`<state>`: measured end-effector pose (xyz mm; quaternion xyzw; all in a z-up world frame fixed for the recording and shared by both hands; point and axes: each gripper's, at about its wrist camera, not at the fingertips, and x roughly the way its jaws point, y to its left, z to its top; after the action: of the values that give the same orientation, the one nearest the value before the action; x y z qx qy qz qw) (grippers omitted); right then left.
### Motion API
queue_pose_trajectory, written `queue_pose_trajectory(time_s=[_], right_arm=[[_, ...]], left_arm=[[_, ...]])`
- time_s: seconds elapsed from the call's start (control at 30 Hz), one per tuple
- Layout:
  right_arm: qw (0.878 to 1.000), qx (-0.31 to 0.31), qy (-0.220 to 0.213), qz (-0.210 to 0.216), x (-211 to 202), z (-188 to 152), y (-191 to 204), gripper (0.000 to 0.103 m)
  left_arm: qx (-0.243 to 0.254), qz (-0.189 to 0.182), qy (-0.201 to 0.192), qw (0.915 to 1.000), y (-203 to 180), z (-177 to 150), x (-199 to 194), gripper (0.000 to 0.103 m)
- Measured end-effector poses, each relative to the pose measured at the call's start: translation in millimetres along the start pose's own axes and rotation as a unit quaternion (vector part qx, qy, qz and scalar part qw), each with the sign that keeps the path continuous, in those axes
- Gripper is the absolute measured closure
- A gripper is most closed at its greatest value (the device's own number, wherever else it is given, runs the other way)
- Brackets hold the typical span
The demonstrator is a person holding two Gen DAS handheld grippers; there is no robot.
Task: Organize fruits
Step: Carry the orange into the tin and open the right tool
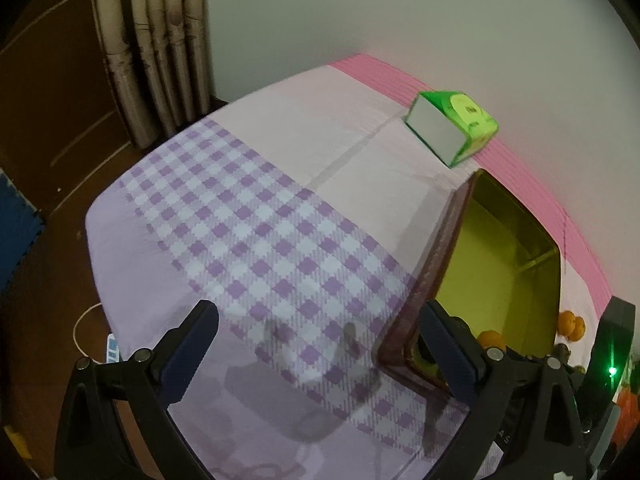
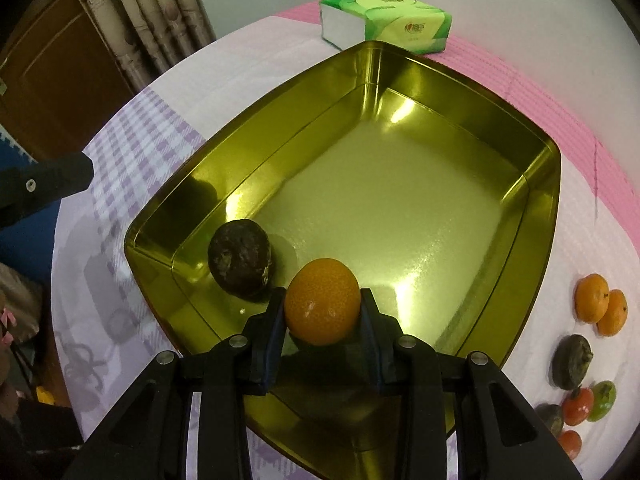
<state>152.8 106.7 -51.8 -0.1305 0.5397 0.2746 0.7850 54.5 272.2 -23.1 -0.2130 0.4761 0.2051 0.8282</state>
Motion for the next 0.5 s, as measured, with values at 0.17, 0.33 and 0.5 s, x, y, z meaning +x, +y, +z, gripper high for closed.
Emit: queue_pose_trajectory(time_s=[0.17, 0.33, 0.5], right_arm=[[1.000, 0.003, -0.001, -0.002, 1.4, 0.9, 1.3, 0.067], [1.000, 0.006, -0.004, 0.000, 0.7, 0.1, -0.4, 0.066], [1.000, 0.016, -0.012, 0.006, -6.8, 1.6, -3.9, 0.056]], left_arm=[[-0.007, 0.005, -0.001, 1.0000, 4.4, 0.5, -0.4, 0.004], [-0.006, 0.005, 0.006, 1.0000, 4.1, 0.4, 2.5, 0.004], [-0.007, 0.006, 0.008, 0.9999, 4.4, -0.5, 3.3, 0.004]])
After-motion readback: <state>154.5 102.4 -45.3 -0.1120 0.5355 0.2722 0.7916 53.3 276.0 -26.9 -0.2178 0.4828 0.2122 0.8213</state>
